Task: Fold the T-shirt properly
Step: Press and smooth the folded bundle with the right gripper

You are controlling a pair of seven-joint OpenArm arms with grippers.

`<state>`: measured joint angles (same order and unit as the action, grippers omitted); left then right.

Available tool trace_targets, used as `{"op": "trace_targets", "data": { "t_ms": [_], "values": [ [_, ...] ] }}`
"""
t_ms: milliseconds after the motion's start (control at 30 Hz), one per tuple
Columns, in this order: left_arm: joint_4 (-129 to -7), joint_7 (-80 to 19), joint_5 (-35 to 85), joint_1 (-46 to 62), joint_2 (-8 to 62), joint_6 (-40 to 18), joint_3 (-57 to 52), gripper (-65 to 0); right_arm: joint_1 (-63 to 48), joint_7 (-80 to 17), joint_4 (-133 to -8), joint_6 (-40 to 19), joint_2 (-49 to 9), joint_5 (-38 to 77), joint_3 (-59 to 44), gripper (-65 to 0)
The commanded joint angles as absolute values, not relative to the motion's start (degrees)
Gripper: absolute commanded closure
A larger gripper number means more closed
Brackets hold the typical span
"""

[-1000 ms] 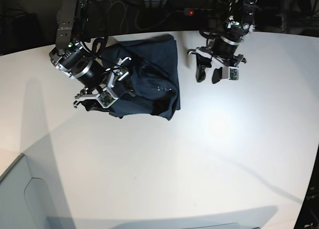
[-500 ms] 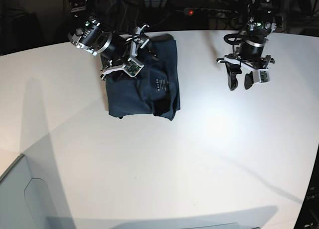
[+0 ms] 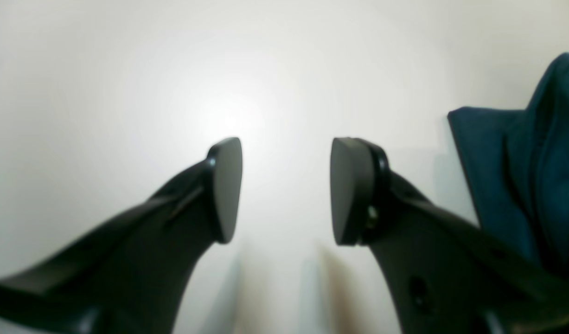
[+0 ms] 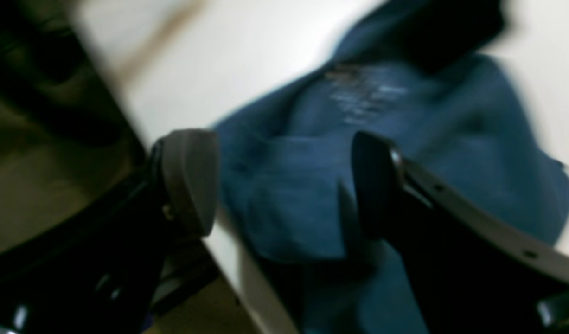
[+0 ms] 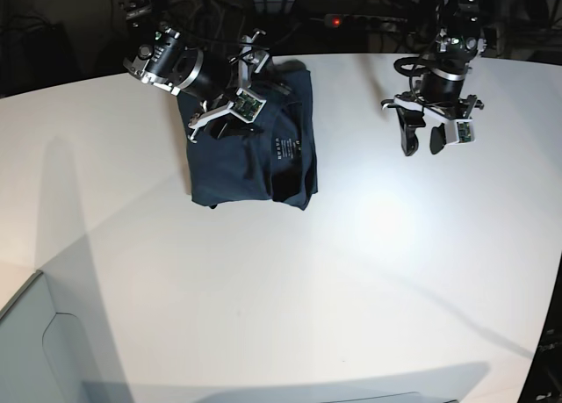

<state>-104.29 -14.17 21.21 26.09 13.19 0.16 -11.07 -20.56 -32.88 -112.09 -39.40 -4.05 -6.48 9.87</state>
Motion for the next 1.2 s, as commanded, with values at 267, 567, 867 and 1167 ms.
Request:
{"op": "trace_targets", "data": {
  "t_ms": [267, 567, 867, 1167],
  "values": [
    [-105.19, -12.88, 21.58, 26.42, 13.67, -0.04, -11.47, -29.8, -18.59, -31.25, -102.64, -40.00, -0.75, -5.32, 11.03, -42.6],
    [-105.19, -12.88, 21.58, 26.42, 13.58, -0.04, -13.85, -29.8, -18.33, -31.25, -102.02, -40.00, -1.10, -5.32, 16.84, -42.5],
    [-105.19, -12.88, 21.58, 27.21, 13.67, -0.04, -15.08, -29.8, -18.77, -31.25, -107.82, -40.00, -1.10, -5.32, 16.66, -42.0],
    [-105.19, -12.88, 21.58, 27.21, 13.58, -0.04, -15.08, -29.8, -18.15, -31.25, -104.13, -40.00, -0.84, -5.41, 16.92, -41.9]
  ]
}}
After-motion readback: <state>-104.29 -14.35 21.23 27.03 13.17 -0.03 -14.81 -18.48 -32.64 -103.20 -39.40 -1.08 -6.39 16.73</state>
